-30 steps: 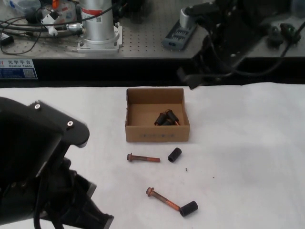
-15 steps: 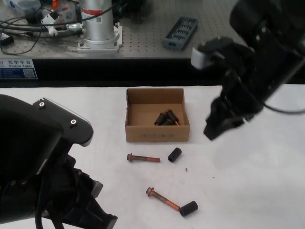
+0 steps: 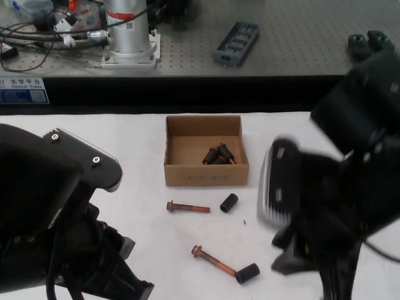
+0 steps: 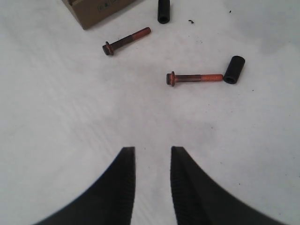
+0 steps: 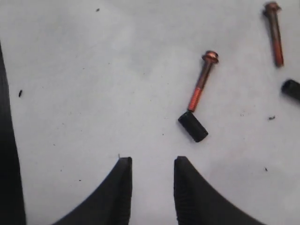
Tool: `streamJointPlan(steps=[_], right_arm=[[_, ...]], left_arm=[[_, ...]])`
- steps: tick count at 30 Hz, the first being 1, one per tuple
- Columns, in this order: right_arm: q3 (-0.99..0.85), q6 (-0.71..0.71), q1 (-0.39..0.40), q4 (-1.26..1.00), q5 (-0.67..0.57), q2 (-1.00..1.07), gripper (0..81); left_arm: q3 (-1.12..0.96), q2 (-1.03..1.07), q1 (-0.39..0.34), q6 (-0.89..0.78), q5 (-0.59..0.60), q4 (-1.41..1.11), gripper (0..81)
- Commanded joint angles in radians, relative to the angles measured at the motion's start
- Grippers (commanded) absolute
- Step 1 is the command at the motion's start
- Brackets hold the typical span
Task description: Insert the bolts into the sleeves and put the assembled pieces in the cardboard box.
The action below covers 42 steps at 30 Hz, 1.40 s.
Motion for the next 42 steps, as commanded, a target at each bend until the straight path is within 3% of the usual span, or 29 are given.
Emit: streamJointPlan(steps=[1, 3, 9, 15, 21, 31, 42], right_arm=[[0.079, -0.234, 0.035, -0.117, -0.001, -0.004, 23.2], [0.123, -0.297, 0.036, -0.219, 0.001, 0.000, 23.2], [0.143, -0.298, 0.033, -0.369, 0.052, 0.083, 23.2], [0.102, -0.285, 0.033, -0.342, 0.052, 0.237, 23.7], [0.048, -0.293, 0.033, -0.345, 0.091, 0.345, 35.1], [-0.042, -0.331, 0.025, -0.271, 0.133, 0.417, 34.9], [-0.044, -0.447, -0.037, -0.217, 0.125, 0.421, 34.2]], left_arm=[[-0.001, -0.011, -0.002, 0.013, -0.001, 0.012, 19.5], [-0.001, -0.011, -0.002, 0.013, -0.001, 0.026, 19.5], [-0.001, -0.011, -0.002, 0.013, -0.001, 0.047, 19.5], [-0.001, -0.011, -0.002, 0.013, -0.001, 0.047, 19.5], [-0.001, -0.011, -0.002, 0.013, -0.001, 0.047, 19.5], [-0.001, -0.011, -0.002, 0.013, -0.001, 0.047, 19.5], [-0.001, -0.011, -0.002, 0.008, -0.001, 0.047, 19.5]])
